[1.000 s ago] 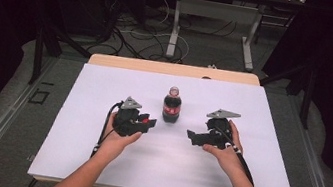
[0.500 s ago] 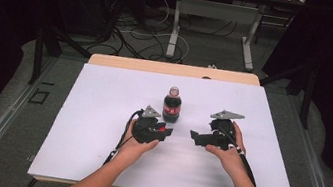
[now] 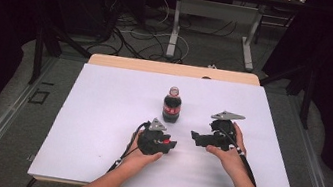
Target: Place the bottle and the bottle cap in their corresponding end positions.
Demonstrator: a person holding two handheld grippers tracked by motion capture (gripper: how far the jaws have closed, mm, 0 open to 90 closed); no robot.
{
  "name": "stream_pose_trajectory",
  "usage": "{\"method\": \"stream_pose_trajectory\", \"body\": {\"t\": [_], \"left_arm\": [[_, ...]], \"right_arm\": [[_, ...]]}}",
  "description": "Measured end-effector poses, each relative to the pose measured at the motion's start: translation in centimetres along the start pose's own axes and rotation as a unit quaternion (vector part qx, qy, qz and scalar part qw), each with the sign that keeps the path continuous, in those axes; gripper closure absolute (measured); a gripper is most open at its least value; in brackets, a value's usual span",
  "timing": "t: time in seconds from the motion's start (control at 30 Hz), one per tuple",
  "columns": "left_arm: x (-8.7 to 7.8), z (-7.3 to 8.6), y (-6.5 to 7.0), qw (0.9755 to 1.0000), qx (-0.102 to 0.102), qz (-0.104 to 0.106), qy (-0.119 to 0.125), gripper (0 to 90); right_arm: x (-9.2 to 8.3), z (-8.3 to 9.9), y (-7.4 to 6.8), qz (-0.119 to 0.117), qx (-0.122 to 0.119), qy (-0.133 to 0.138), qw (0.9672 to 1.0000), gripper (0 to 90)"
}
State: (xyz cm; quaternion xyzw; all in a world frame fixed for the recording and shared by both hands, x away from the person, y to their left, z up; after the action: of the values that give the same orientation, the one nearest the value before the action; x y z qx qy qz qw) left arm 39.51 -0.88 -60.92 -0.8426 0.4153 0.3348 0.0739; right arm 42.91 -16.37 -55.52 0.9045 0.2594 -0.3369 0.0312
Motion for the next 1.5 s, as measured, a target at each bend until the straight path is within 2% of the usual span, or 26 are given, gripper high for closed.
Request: {"method": "stream_pose_trajectory", "body": {"t": [0.03, 0.1, 0.17, 0.2, 0.4, 0.47, 0.5, 0.57, 0.7, 0.73, 0.87, 0.93, 1.0, 1.07, 1.1, 1.13, 1.23, 1.27, 1.37, 1.43, 1.5], "left_arm": [[0.1, 0.1, 0.1, 1.0000, -0.007, 0.003, -0.001, 61.5], [0.2, 0.3, 0.1, 1.0000, -0.002, 0.001, -0.004, 61.5], [0.3, 0.4, 0.3, 0.9999, -0.009, 0.006, -0.001, 61.5], [0.3, 0.5, 0.2, 1.0000, 0.000, 0.005, -0.004, 61.4], [0.4, 0.6, 0.3, 1.0000, -0.001, 0.007, -0.006, 61.3], [0.5, 0.6, 0.2, 0.9999, -0.007, 0.009, -0.004, 61.2], [0.5, 0.6, 0.3, 0.9997, -0.020, 0.010, -0.007, 61.1], [0.5, 0.6, 0.2, 0.9997, -0.022, 0.006, -0.008, 60.8], [0.6, 0.6, 0.2, 0.9998, -0.017, 0.005, -0.006, 57.4], [0.5, 0.6, 0.3, 0.9997, -0.023, 0.004, -0.007, 56.6], [0.5, 0.6, 0.0, 0.9999, -0.014, -0.001, -0.006, 51.3], [0.5, 0.6, 0.0, 0.9999, -0.016, -0.002, -0.005, 49.2], [0.4, 0.5, 0.1, 0.9995, -0.032, -0.002, 0.001, 46.7], [0.1, 0.2, 0.1, 0.9991, -0.043, 0.004, 0.005, 43.6], [-0.1, 0.0, -0.1, 0.9993, -0.036, 0.002, 0.010, 41.1], [-0.4, -0.2, -0.2, 0.9997, -0.026, 0.001, 0.003, 38.0], [-1.2, -0.9, -0.2, 0.9995, -0.029, 0.004, 0.012, 30.6], [-1.5, -1.0, -0.4, 0.9998, -0.016, 0.003, 0.009, 28.5], [-2.7, -1.6, -0.7, 0.9999, -0.008, 0.007, 0.011, 26.4], [-3.8, -2.1, -1.1, 0.9997, 0.000, 0.010, 0.024, 26.0], [-5.1, -2.3, -1.6, 0.9995, 0.003, 0.005, 0.031, 25.6]], "right_arm": [[0.0, 0.0, 0.0, 0.002, -0.002, 0.002, 1.0000, 0.7], [0.0, -0.1, -0.1, 0.000, -0.001, 0.003, 1.0000, 0.8], [0.0, -0.1, -0.2, -0.001, -0.001, 0.003, 1.0000, 0.9], [0.0, 0.0, -0.2, -0.001, -0.001, 0.002, 1.0000, 0.9], [0.1, 0.0, -0.3, -0.002, -0.003, 0.002, 1.0000, 1.1], [0.0, 0.1, -0.3, -0.001, -0.002, 0.000, 1.0000, 1.1], [0.1, 0.1, -0.3, -0.002, -0.004, 0.001, 1.0000, 1.1], [0.1, 0.0, -0.3, -0.002, -0.003, 0.002, 1.0000, 1.0], [0.1, 0.1, -0.3, -0.001, -0.004, 0.002, 1.0000, 1.1], [0.0, 0.1, -0.3, -0.002, -0.005, 0.002, 1.0000, 1.1], [0.0, 0.1, -0.3, 0.000, -0.006, 0.003, 1.0000, 1.2], [0.0, 0.1, -0.3, -0.001, -0.005, 0.004, 1.0000, 1.3], [0.0, 0.1, -0.2, 0.001, -0.006, 0.004, 1.0000, 1.3], [0.0, 0.1, -0.3, -0.001, -0.002, 0.003, 1.0000, 1.3], [0.0, 0.1, -0.3, 0.000, 0.000, 0.003, 1.0000, 1.2], [-0.1, 0.1, -0.2, 0.001, -0.001, 0.001, 1.0000, 1.3], [-0.1, 0.2, -0.1, 0.000, -0.004, 0.003, 1.0000, 1.3], [-0.1, 0.2, 0.0, 0.002, -0.003, 0.002, 1.0000, 1.3], [-0.1, 0.2, 0.1, 0.004, -0.002, 0.002, 1.0000, 1.3], [-0.2, 0.2, 0.0, 0.002, 0.003, 0.003, 1.0000, 1.3], [-0.3, 0.1, 0.0, 0.002, 0.002, 0.004, 1.0000, 1.2]]}}
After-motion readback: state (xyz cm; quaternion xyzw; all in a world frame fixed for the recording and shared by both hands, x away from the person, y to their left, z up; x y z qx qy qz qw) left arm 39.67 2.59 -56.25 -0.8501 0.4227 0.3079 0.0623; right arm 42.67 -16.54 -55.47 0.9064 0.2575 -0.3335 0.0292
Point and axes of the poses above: each handheld gripper's, and its own axes: x roughly forward along the jaws, z roughly out of its underside, y roughly to its right, the point moved 8 cm from there along x, roughly forward along the jaws, and after that the axes turned 3 degrees about x, right-handed, at the moved point
